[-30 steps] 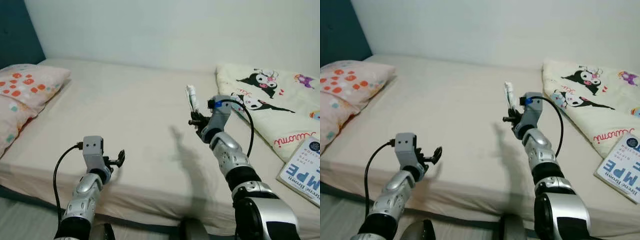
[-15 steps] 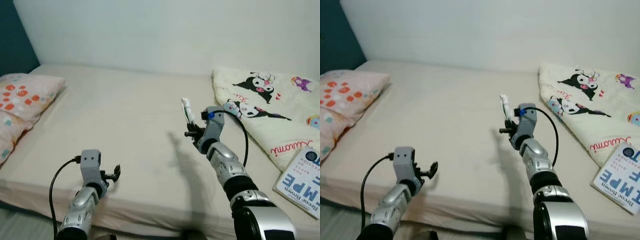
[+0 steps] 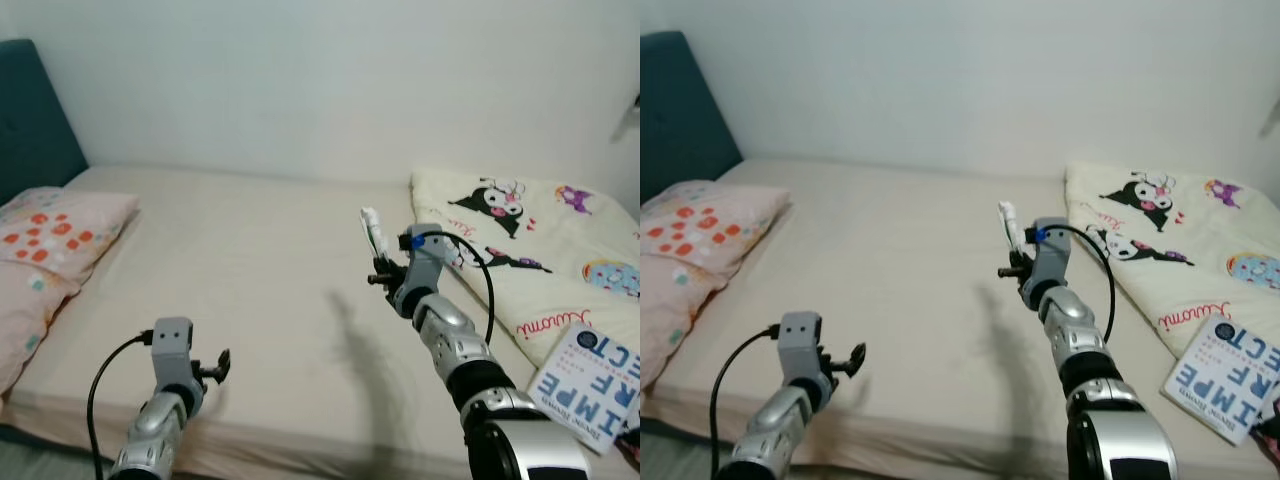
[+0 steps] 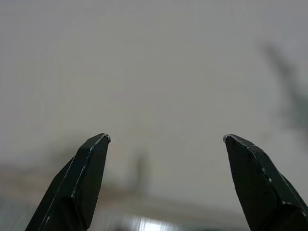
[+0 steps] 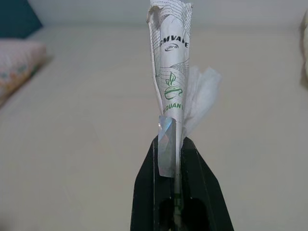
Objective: Clean up the room
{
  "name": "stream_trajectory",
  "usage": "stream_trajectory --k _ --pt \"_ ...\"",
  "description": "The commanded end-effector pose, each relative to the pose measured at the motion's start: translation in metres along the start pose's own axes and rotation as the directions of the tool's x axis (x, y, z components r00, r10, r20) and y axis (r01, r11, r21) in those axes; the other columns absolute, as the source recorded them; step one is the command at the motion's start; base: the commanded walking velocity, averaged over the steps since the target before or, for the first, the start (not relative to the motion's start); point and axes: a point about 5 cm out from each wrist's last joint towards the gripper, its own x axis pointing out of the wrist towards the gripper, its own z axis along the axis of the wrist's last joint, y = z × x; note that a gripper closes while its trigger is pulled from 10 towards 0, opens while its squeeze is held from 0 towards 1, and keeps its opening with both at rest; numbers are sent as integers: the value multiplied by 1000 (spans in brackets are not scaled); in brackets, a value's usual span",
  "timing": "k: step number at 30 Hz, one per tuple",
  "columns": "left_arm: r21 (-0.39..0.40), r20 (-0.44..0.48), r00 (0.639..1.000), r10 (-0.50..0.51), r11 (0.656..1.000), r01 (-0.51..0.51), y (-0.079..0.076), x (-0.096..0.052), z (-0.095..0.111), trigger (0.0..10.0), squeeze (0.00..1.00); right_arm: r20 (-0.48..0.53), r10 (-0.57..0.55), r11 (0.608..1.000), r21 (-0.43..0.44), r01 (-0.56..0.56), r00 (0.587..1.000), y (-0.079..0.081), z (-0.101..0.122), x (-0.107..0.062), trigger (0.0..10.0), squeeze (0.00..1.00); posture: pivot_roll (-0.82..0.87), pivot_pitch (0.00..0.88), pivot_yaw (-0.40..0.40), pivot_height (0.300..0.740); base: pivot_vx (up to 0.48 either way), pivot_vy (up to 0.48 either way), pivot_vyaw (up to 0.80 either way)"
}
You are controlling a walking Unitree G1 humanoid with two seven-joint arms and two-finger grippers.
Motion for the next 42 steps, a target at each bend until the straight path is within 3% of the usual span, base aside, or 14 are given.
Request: stream_trajectory --k 1,6,10,13,16,19,21,25,26,27,28,35,42 --pt "14 -29 999 29 999 -29 9 -4 -8 10000 0 -31 -11 1000 -4 11 999 -2 -10 -3 0 0 51 0 -26 703 0 0 0" --pt "17 -177 979 105 994 -104 26 -22 -46 10000 0 -190 -72 997 -39 66 979 -13 -55 -20 0 0 53 0 -29 733 0 0 0" --pt "15 -223 965 135 991 -135 31 -28 -57 10000 0 -239 -93 996 -29 89 966 -18 -70 -28 0 0 54 0 -31 740 0 0 0" --pt "-4 -349 913 212 974 -228 46 -50 -86 10000 0 -391 -140 990 -69 123 910 -29 -112 -56 0 0 48 0 -41 740 0 0 0" --pt "5 -400 886 233 968 -252 51 -60 -99 10000 0 -457 -159 987 -83 136 875 -33 -129 -69 0 0 46 0 -44 740 0 0 0" --pt "35 -474 846 245 965 -260 53 -75 -116 10000 0 -554 -202 979 -102 175 808 -40 -155 -93 0 0 49 0 -45 740 0 0 0" --pt "38 -482 841 244 965 -259 53 -76 -118 10000 0 -565 -208 978 -104 180 799 -40 -158 -96 0 0 49 0 -45 740 0 0 0" --pt "55 -510 828 232 970 -238 50 -81 -125 10000 0 -633 -221 974 -100 205 742 -41 -180 -117 0 0 51 0 -43 740 0 0 0" --pt "56 -514 827 227 971 -232 49 -82 -126 10000 0 -657 -214 974 -88 209 722 -40 -188 -126 2039 0 57 0 -47 740 0 0 0" --pt "56 -514 827 227 971 -232 49 -82 -126 10000 0 -657 -214 974 -88 209 722 -40 -188 -126 2039 0 57 0 -47 740 0 0 0" --pt "55 -515 828 222 972 -227 48 -82 -126 10000 0 -677 -215 974 -93 207 704 -40 -195 -134 10000 0 58 0 -48 740 0 0 0" --pt "53 -514 834 199 978 -200 41 -78 -125 10000 0 -715 -265 961 -137 241 647 -48 -209 -157 10000 0 44 0 -46 740 0 0 551" --pt "44 -504 843 188 980 -192 37 -71 -121 10000 0 -709 -269 961 -149 234 652 -52 -206 -157 10000 0 38 0 -46 740 0 0 800"
